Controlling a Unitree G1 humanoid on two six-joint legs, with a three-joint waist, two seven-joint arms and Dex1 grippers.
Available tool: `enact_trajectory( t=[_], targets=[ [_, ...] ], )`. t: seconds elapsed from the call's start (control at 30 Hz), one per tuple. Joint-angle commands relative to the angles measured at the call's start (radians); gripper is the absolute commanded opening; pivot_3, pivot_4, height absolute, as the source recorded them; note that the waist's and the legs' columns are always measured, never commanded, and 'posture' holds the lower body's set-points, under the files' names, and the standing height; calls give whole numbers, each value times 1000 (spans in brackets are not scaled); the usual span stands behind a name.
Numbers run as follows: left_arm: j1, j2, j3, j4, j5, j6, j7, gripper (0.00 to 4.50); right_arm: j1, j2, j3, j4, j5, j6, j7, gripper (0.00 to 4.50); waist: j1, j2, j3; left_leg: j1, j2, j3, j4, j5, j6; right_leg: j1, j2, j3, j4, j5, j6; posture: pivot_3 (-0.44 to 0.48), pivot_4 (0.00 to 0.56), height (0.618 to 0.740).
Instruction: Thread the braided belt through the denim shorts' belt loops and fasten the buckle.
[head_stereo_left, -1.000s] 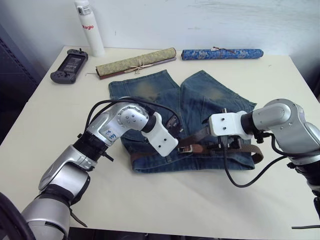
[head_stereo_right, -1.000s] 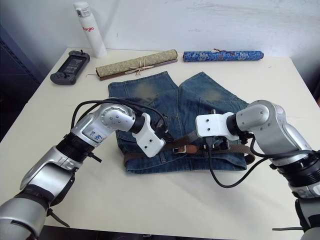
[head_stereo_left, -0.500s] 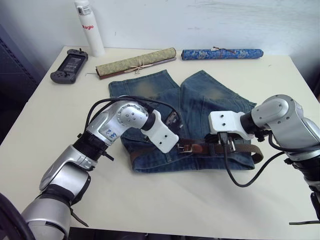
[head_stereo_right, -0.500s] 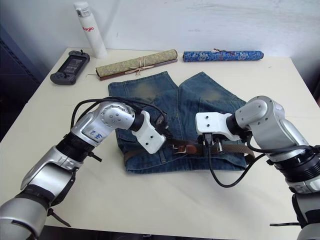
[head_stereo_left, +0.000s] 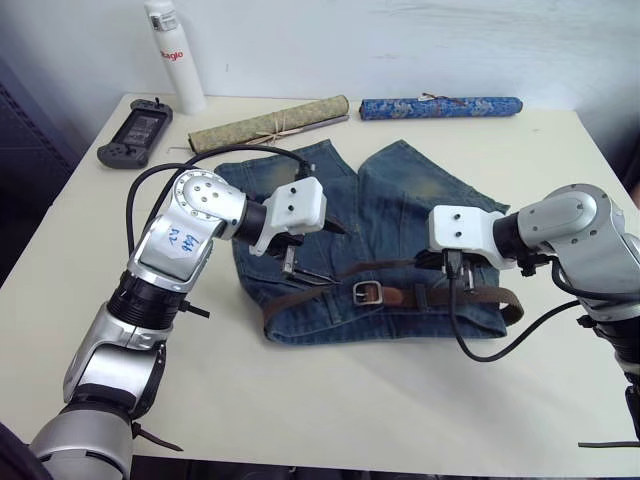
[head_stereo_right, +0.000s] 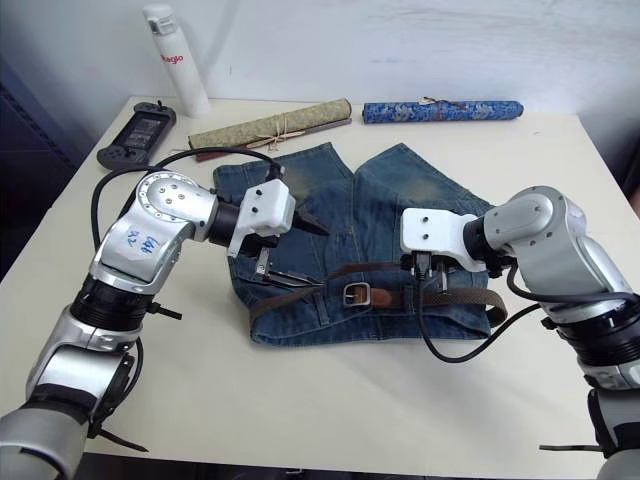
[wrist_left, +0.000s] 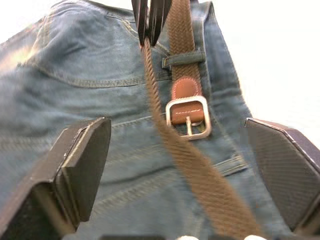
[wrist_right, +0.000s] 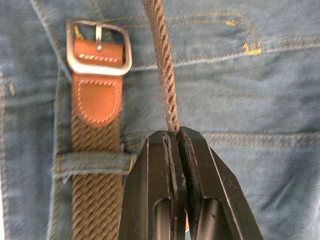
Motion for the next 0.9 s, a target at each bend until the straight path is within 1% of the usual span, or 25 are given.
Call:
enact_trajectory(
  t=[0.03,0.13,0.17,0.2,0.23,0.27,0.33,0.43,0.53,0.6,0.67,0.7,0.73,0.77,0.87,0.9],
  targets=[
    [-29,-23,77,-43,-67,208,108,4453,8,12,-88,-78,58,82,-35,0,-1,0,0,0,0,0,0,0,0,0,0,0,0,0,0,0,150,686],
    [-51,-84,123,-46,-133,397,191,4453,15,24,-97,-115,84,130,-51,0,-1,0,0,0,0,0,0,0,0,0,0,0,0,0,0,0,150,686],
    [-113,-186,261,0,-180,619,230,4453,19,35,-99,-127,86,143,-71,0,-2,0,0,0,0,0,0,0,0,0,0,0,1,0,0,0,150,686],
    [-159,-247,358,59,-275,777,264,4453,23,44,-101,-139,84,151,-92,0,0,0,0,0,0,0,0,0,0,0,0,0,1,0,0,0,150,686],
    [-182,-271,409,97,-365,876,291,4453,26,54,-103,-146,78,148,-117,0,2,-1,0,0,0,0,0,0,0,0,0,0,1,0,0,0,150,686],
    [-192,-284,442,131,-448,925,324,4453,29,64,-105,-149,70,148,-142,0,0,-1,1,-2,0,-2,2,0,1,0,0,-1,2,0,0,0,150,686],
    [-191,-272,456,179,-593,925,416,4453,32,72,-105,-150,59,142,-174,0,-7,0,0,-2,0,-2,2,0,1,0,0,-1,1,0,1,0,150,686],
    [-194,-205,471,297,-916,925,628,4453,48,76,-91,-143,-9,52,-256,0,-14,0,0,2,0,0,-1,1,-1,0,1,1,2,0,0,0,150,686],
    [-184,-143,462,385,-1189,925,836,4453,76,84,-71,-150,-69,-21,-319,0,-14,0,0,2,0,0,-1,2,-3,-2,1,1,2,0,0,0,150,686],
    [-162,-91,436,444,-1373,925,972,4453,98,93,-54,-157,-131,-95,-380,0,-11,0,0,2,0,0,-1,2,-3,-1,0,2,2,0,0,0,150,686],
    [-110,-39,361,415,-1595,858,1126,4453,116,109,-60,-160,-154,-121,-419,0,-10,0,0,2,0,0,-1,2,-3,-1,0,3,2,0,0,0,150,686],
    [-75,-19,329,393,-1673,827,1182,4453,131,129,-53,-168,-200,-169,-477,0,-9,0,0,3,0,0,-1,2,-3,-1,0,3,3,0,0,0,150,686],
    [-50,-9,310,375,-1716,804,1217,4453,143,144,-47,-173,-235,-206,-519,0,-8,0,0,3,0,0,-1,2,-3,-1,0,3,3,0,0,0,150,686],
    [-25,-7,304,360,-1731,793,1232,4453,154,160,-39,-180,-272,-244,-560,0,-8,0,0,3,0,0,-1,2,-3,-1,0,3,3,0,0,0,150,686],
    [23,-26,307,330,-1731,778,1242,4453,178,190,-29,-186,-335,-308,-612,0,-3,0,0,2,-1,0,0,2,-3,-1,0,4,2,0,0,0,150,686],
    [75,-37,303,283,-1731,762,1253,4453,193,218,-12,-195,-374,-339,-658,0,-2,0,0,2,-2,0,1,2,-3,-1,0,4,2,0,0,0,150,686]
  ],
)
